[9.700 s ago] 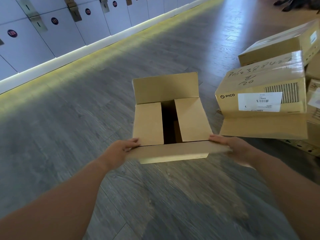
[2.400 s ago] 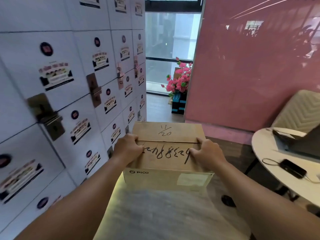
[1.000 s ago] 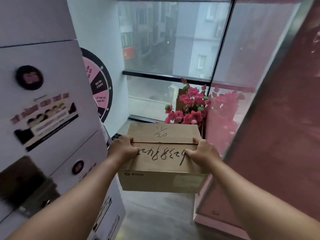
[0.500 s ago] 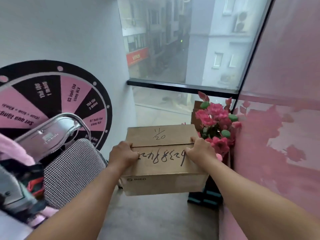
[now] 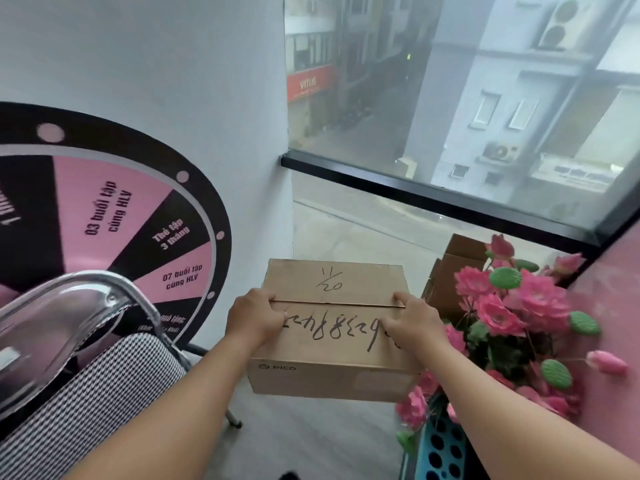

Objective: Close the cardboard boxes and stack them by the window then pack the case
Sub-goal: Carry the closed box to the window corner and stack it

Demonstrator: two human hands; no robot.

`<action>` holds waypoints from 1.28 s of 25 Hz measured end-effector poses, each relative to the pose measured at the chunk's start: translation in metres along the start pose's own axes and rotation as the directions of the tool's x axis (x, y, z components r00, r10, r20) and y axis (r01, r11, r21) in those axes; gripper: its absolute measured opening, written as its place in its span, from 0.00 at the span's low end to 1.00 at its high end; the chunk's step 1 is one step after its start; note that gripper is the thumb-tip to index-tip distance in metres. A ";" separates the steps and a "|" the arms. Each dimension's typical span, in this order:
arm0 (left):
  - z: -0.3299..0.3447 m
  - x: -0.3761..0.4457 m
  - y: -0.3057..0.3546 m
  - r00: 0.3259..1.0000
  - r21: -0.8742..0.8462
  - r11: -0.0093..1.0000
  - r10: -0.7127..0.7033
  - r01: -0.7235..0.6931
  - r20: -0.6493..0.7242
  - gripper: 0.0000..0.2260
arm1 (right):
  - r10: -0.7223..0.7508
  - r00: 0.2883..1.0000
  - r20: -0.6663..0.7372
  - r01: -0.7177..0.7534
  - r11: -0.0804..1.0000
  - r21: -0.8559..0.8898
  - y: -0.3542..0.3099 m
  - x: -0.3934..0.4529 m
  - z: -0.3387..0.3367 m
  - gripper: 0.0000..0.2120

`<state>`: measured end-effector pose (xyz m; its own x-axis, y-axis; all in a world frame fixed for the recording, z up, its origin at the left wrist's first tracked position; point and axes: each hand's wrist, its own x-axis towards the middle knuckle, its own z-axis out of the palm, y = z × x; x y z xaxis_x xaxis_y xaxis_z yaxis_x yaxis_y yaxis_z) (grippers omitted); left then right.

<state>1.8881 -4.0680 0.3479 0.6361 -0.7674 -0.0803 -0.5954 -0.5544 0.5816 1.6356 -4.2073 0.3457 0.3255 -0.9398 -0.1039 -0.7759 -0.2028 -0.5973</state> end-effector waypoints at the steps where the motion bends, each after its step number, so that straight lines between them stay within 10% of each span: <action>1: 0.001 0.029 -0.001 1.000 -0.007 1.000 -0.006 0.006 0.005 0.19 | 0.013 1.000 0.008 -0.013 1.000 -0.003 -0.007 0.025 0.006 0.24; 11: 0.050 0.267 -0.006 0.990 0.025 0.997 -0.076 0.074 0.116 0.27 | 0.114 0.989 0.097 -0.113 0.994 -0.007 -0.019 0.247 0.080 0.31; 18: 0.124 0.409 -0.018 0.962 0.113 0.980 -0.183 0.163 0.202 0.15 | 0.172 0.964 0.204 -0.170 0.985 -0.026 0.014 0.388 0.154 0.28; 32: 0.373 0.629 -0.206 0.914 0.179 0.975 -0.187 0.129 0.359 0.15 | 0.367 0.896 0.251 -0.329 0.927 -0.181 0.133 0.556 0.443 0.31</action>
<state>2.2279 -4.5564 -0.1246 0.5163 -0.7140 -0.4728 -0.5868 -0.6971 0.4120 1.9525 -4.6346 -0.1443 0.1421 -0.8473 -0.5118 -0.9240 0.0720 -0.3757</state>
